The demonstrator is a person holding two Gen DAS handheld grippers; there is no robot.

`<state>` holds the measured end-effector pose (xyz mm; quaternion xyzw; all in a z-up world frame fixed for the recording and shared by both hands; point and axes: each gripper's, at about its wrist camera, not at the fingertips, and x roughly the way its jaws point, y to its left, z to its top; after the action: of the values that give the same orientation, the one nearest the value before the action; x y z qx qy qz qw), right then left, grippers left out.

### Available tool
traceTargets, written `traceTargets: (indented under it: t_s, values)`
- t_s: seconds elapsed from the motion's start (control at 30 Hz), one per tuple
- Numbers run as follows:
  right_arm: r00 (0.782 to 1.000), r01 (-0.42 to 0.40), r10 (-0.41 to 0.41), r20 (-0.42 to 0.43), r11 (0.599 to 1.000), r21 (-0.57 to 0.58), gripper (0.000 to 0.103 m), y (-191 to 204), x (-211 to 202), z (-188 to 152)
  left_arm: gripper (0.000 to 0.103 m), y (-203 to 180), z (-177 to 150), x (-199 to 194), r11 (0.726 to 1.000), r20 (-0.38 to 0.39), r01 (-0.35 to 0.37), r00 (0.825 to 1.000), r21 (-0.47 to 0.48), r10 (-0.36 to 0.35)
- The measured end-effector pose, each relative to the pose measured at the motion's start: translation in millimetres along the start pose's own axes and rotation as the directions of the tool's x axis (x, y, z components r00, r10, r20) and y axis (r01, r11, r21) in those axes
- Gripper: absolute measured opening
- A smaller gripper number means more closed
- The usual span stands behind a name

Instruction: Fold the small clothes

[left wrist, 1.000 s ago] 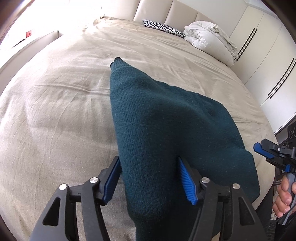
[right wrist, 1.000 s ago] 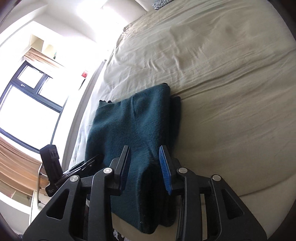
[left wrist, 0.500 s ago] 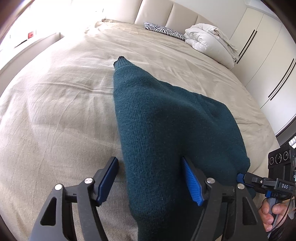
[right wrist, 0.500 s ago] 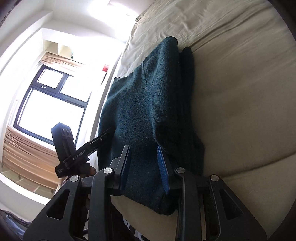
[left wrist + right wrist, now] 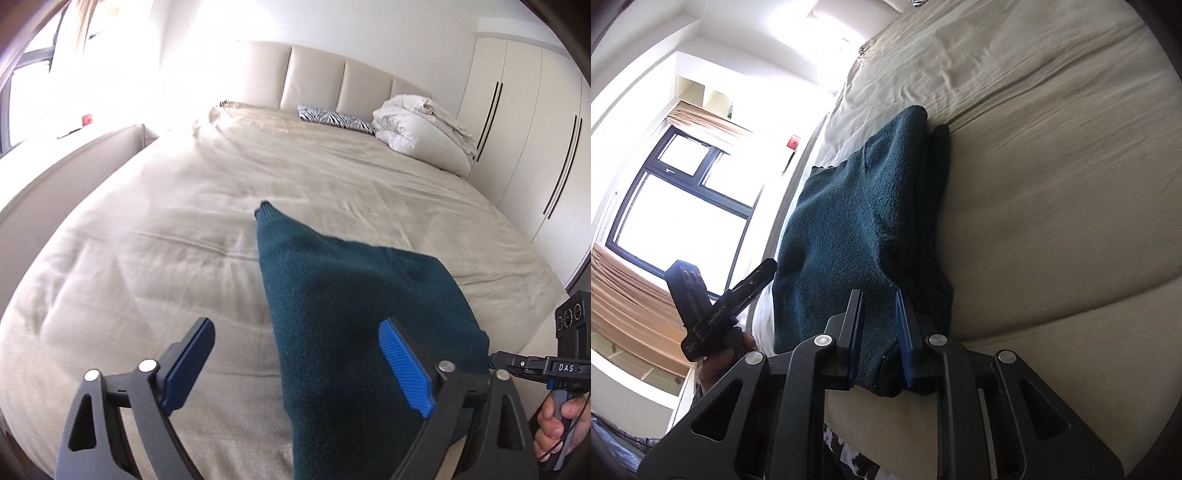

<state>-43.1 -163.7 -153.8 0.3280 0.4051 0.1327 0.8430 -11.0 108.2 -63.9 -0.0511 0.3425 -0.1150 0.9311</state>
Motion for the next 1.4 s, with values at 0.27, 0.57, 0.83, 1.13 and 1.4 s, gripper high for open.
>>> traceTargets:
  t_s: [0.27,0.57,0.83,1.13,1.4]
  values:
    - [0.94,0.299,-0.263,0.218,0.942,-0.152,0.019,45,-43,28,0.103,-9,35,-65,0.974,0.244,-0.226,0.946,0.021,0.214]
    - [0.648,0.604,-0.368,0.667,0.782,-0.156,0.095,124,-105,32,0.103,-26,53,-116,0.913,0.355,-0.408,0.852,-0.014,0.386]
    - [0.696,0.526,-0.302,0.652,0.833,-0.175,0.103,165,-134,42,0.103,-18,45,-87,0.948,0.114,-0.311,0.941,-0.072,0.318]
    - [0.699,0.614,-0.431,0.57,0.771,-0.171,0.103,172,-110,35,0.103,-35,19,-47,0.959,-0.066,-0.283,0.957,-0.019,0.281]
    - [0.755,0.648,-0.592,0.282,0.739,-0.186,0.103,137,-55,31,0.103,-36,8,-30,0.965,-0.134,-0.261,0.956,0.028,0.263]
